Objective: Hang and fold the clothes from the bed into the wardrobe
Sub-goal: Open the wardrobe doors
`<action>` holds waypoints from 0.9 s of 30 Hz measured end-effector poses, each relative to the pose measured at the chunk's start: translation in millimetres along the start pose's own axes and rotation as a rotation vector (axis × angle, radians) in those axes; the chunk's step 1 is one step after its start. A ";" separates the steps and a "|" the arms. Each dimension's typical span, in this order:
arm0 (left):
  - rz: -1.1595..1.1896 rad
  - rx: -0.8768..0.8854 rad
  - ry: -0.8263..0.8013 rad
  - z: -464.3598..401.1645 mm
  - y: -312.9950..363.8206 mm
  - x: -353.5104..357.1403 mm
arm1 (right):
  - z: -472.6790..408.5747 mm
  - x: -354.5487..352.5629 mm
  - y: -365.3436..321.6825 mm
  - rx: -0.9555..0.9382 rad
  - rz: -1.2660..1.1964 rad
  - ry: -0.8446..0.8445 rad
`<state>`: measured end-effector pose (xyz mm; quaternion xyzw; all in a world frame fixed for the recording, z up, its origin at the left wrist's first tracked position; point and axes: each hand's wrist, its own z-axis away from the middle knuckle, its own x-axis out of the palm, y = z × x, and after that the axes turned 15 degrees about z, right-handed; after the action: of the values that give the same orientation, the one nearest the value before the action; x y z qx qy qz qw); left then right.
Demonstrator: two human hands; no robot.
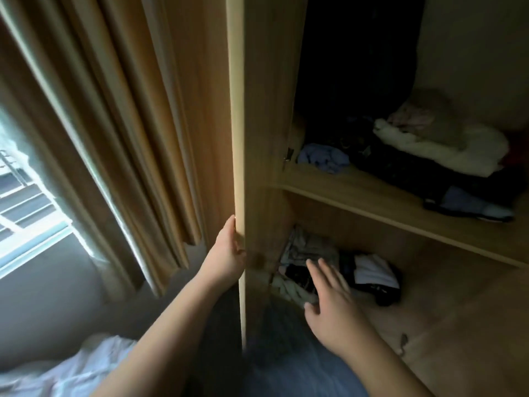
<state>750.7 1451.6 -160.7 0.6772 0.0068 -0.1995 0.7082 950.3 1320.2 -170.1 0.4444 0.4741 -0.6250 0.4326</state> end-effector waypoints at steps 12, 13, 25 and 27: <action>-0.575 0.178 -0.342 60.3 -29.6 -14.4 | 4.3 13.5 -56.1 0.092 0.052 0.095; -0.626 0.204 -0.365 57.3 -30.4 -10.3 | 9.8 14.2 -54.4 0.118 0.055 0.102; -0.705 0.452 -0.786 99.8 -14.8 130.8 | 155.1 29.3 21.4 0.628 0.107 0.184; -0.691 0.519 -0.877 119.8 -8.4 158.4 | 191.2 35.3 32.0 0.727 0.118 0.198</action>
<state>862.8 1293.0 -203.2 0.6410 -0.1150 -0.6725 0.3516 945.1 1123.6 -181.1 0.6536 0.2348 -0.6804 0.2340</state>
